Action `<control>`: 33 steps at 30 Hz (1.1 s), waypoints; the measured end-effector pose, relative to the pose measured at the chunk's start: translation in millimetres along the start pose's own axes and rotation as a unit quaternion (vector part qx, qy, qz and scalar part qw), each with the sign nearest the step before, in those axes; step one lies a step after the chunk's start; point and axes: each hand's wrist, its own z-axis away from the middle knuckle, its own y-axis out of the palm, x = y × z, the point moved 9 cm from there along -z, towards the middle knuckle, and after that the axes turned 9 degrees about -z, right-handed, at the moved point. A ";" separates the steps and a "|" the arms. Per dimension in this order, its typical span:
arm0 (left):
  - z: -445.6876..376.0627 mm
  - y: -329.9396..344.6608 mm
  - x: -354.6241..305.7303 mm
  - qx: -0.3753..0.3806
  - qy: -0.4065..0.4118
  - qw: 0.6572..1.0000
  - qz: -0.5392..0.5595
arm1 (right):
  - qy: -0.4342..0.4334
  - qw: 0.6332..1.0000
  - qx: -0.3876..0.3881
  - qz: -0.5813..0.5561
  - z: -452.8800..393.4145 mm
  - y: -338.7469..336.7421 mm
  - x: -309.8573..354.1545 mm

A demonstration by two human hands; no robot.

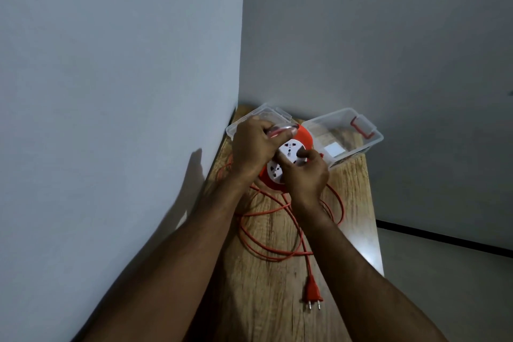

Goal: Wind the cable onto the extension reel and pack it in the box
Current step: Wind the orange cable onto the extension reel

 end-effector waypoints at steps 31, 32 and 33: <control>-5.2 1.8 6.1 0.021 0.013 1.000 0.011 | -0.300 0.908 0.133 0.260 22.7 18.8 54.6; -5.2 0.0 3.5 0.021 0.018 0.999 0.016 | -0.295 0.916 0.134 0.236 21.9 17.6 55.8; -5.3 -1.8 0.0 0.020 0.026 0.999 0.020 | -0.281 0.927 0.136 0.207 19.7 16.5 54.1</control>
